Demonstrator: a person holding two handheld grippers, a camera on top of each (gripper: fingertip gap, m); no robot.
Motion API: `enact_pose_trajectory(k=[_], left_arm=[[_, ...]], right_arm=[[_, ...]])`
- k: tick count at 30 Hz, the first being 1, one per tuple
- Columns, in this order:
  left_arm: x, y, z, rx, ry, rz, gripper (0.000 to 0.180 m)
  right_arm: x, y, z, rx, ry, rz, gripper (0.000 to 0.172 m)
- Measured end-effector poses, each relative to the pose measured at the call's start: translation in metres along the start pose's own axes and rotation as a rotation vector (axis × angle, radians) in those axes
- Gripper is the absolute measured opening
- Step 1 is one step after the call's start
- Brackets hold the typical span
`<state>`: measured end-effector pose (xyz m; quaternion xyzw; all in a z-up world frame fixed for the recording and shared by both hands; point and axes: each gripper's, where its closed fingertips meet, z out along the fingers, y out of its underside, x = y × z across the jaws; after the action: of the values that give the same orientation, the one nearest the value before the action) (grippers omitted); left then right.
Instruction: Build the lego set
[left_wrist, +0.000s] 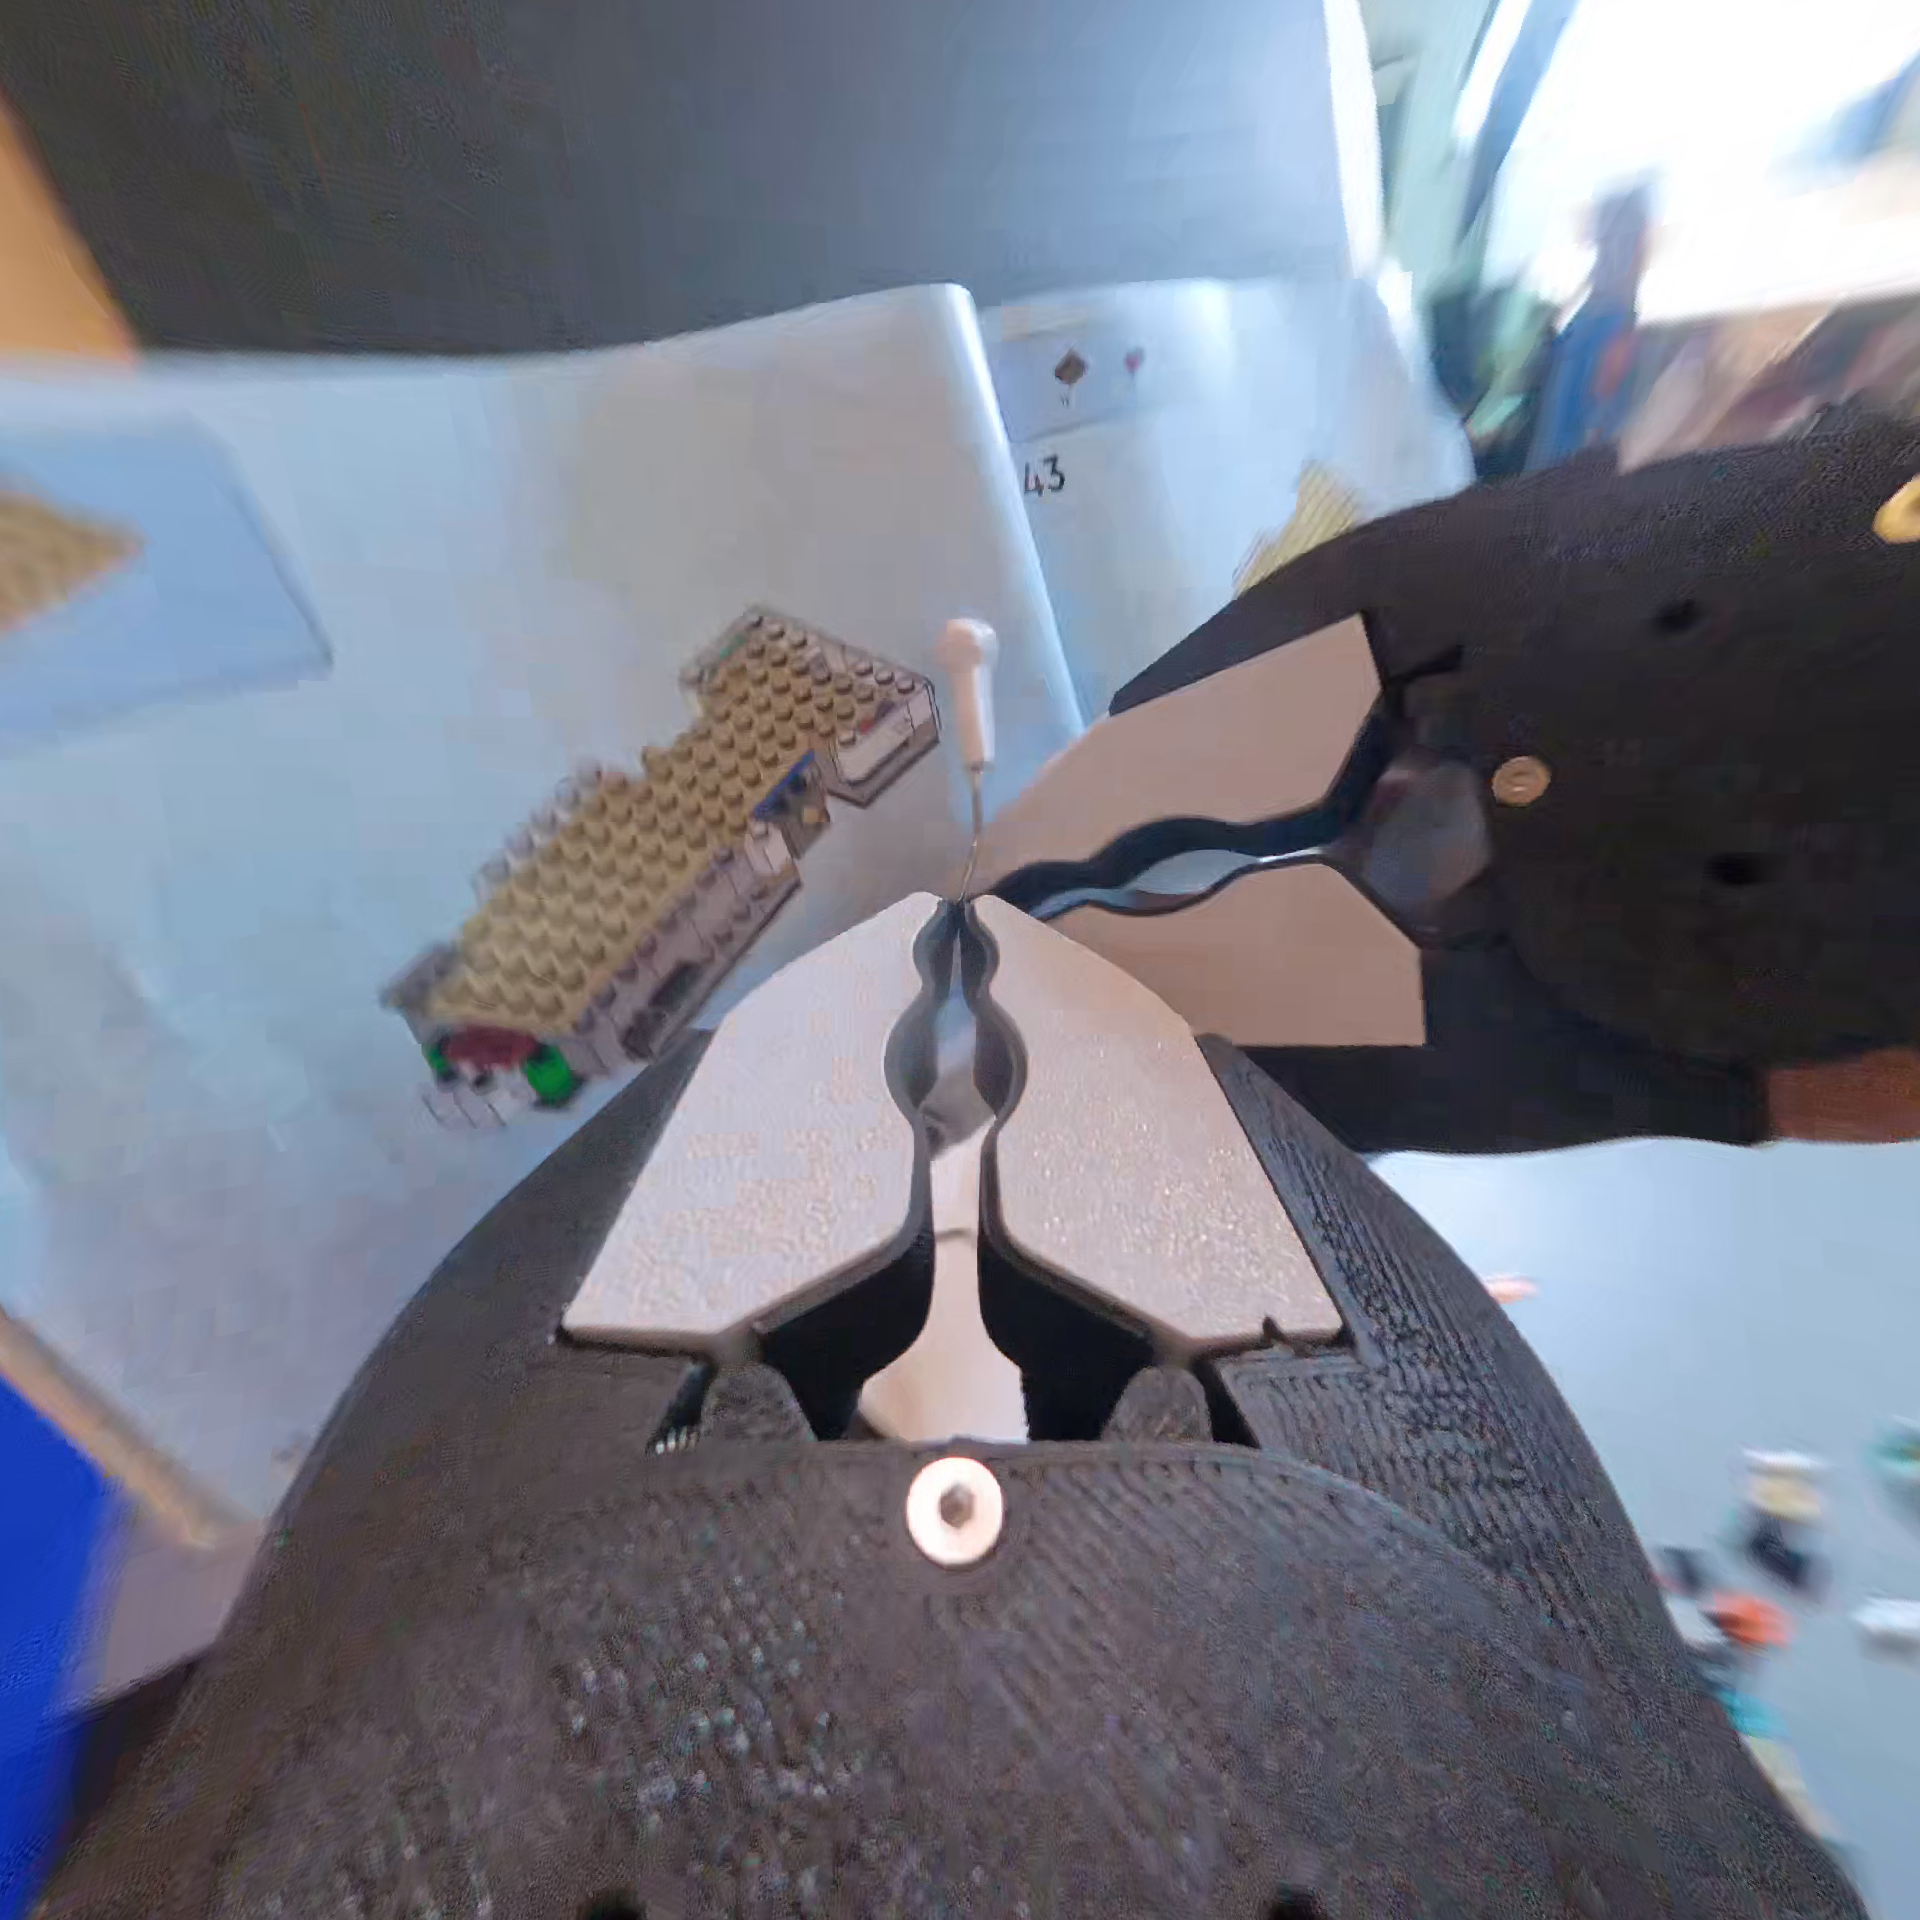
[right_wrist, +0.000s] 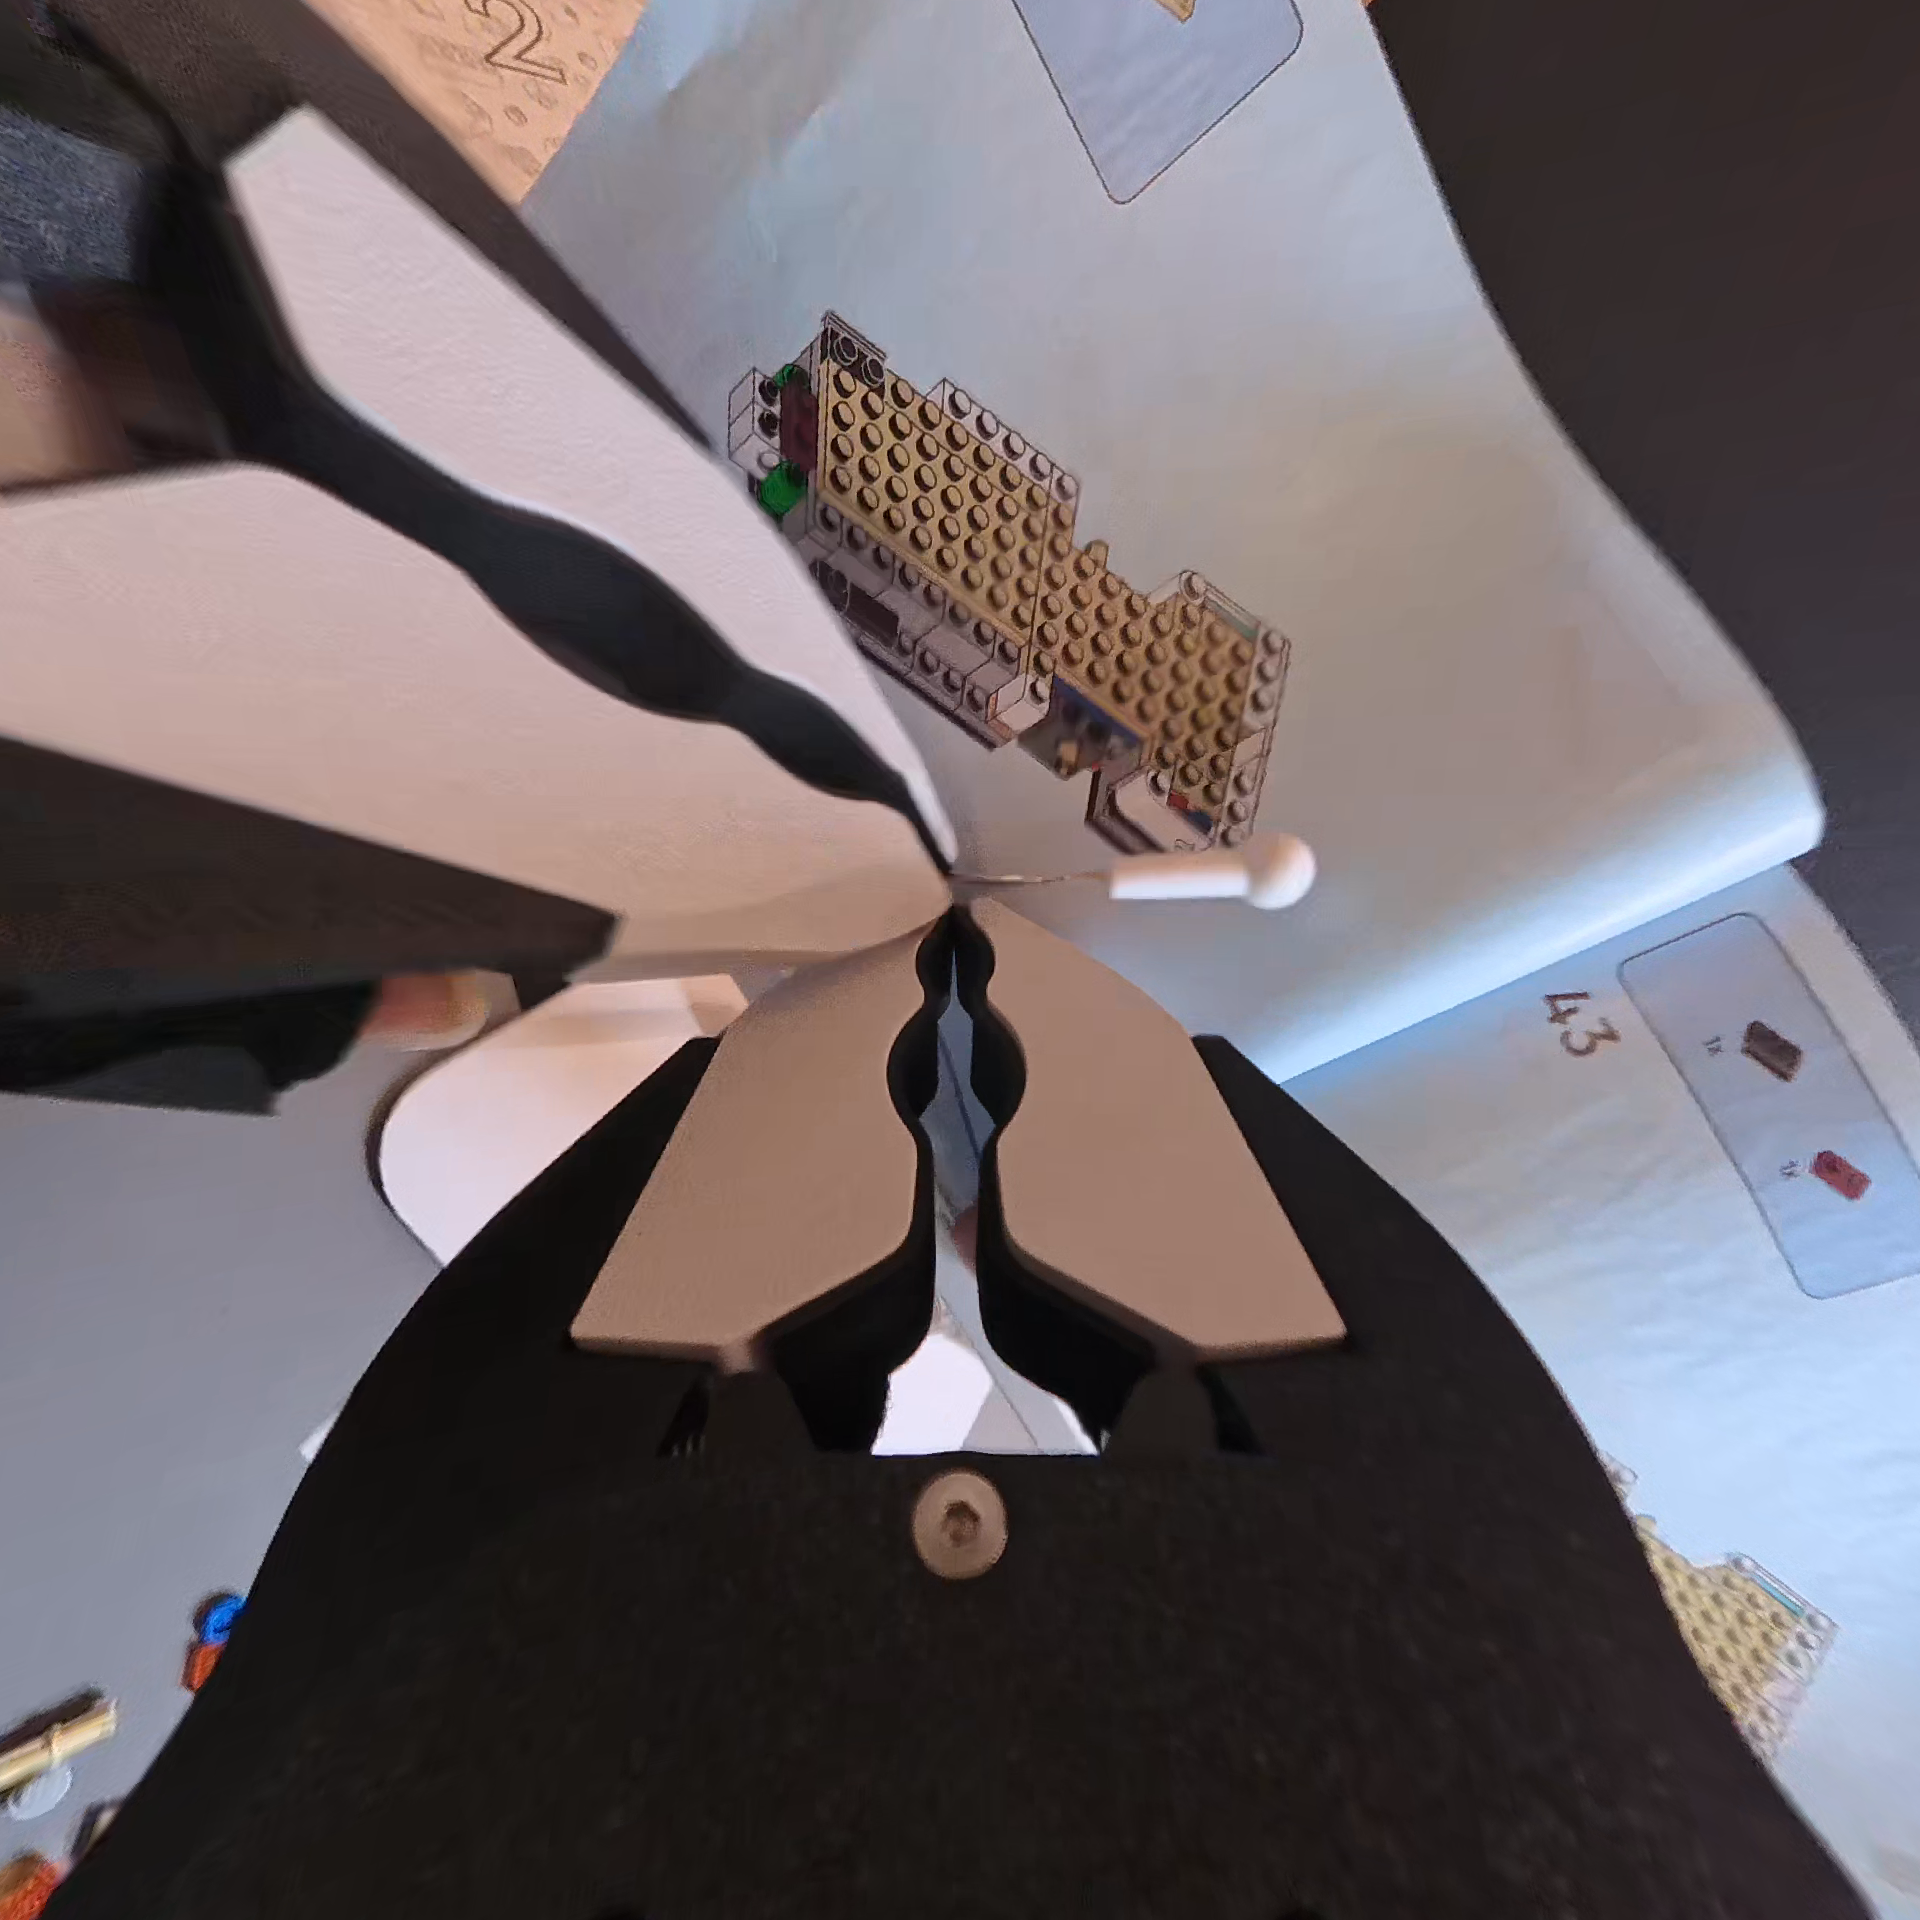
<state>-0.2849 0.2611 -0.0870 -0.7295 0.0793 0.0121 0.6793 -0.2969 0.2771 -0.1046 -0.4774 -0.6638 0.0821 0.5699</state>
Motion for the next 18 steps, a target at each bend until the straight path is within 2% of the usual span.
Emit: enact_pose_trajectory(k=[1, 4, 8, 13, 18], left_arm=[[0.000, 0.000, 0.003, -0.032, -0.026, 0.121, 0.001], [0.005, 0.003, 0.003, -0.087, 0.026, 0.255, 0.001], [0.006, 0.004, 0.001, -0.123, 0.026, 0.400, 0.001], [0.012, 0.006, 0.001, -0.148, 0.018, 0.524, 0.001], [0.018, 0.012, 0.008, -0.220, 0.017, 0.728, 0.001]], right_arm=[[-0.001, 0.003, -0.001, -0.002, -0.003, -0.026, 0.000], [-0.005, 0.002, -0.013, 0.086, -0.024, -0.046, 0.003], [0.008, 0.001, -0.041, 0.239, -0.013, 0.104, 0.005], [0.026, 0.026, -0.033, 0.171, -0.031, 0.256, 0.003], [0.026, 0.026, -0.029, 0.131, -0.007, 0.209, 0.001]])
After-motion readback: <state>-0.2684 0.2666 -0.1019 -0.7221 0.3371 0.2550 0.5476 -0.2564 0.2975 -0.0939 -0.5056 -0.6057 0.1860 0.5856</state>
